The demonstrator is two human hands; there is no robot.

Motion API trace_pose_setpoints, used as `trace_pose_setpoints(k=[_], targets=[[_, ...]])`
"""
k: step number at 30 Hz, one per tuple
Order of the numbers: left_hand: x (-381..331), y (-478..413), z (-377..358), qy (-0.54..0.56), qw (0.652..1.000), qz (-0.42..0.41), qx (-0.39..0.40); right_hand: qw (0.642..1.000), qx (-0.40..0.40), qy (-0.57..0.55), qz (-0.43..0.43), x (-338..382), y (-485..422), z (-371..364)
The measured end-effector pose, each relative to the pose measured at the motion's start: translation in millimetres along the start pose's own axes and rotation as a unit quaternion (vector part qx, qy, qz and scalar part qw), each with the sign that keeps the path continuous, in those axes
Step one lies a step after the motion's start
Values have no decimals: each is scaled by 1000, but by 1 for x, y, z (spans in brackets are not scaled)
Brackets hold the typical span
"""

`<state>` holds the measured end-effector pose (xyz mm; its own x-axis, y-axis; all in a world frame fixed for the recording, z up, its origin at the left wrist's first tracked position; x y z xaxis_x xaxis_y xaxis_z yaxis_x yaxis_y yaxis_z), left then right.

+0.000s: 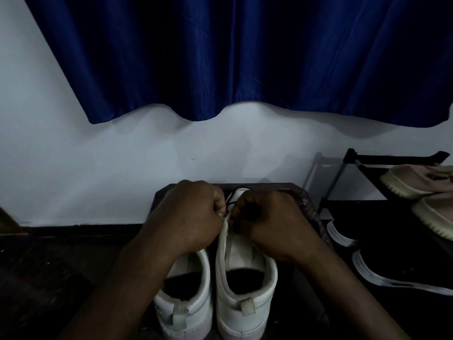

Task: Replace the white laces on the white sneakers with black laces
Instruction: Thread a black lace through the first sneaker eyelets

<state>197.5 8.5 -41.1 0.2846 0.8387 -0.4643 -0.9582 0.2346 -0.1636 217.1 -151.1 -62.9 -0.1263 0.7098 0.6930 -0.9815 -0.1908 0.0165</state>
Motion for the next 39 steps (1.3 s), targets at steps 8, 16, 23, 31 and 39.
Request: trace_pose_setpoints(k=[8,16,23,31,39], targets=[[1,3,8,-68,997,-19,-39,995,-18,101,4,7,20,-8],[1,16,8,-57,996,-18,-71,994,-83,71,-30,-3,22,-8],[-5,27,4,-109,989,-55,-89,989,-112,79,-55,0,27,-3],[-7,30,4,-120,986,-68,-91,985,-131,60,-98,-5,25,-2],[-12,37,11,-112,985,-80,-101,965,-217,59,-138,-4,32,-3]])
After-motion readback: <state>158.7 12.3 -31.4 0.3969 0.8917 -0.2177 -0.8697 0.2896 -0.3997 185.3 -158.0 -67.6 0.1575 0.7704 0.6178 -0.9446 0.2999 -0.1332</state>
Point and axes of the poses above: each hand's wrist, its own y-axis away from the middle knuckle, its own z-axis out of the back of the hand, x = y × z, the point moved 4 cm from there along -y, towards the middle knuckle, and after that the axes turned 13 degrees about -z, right-handed, at the moved point
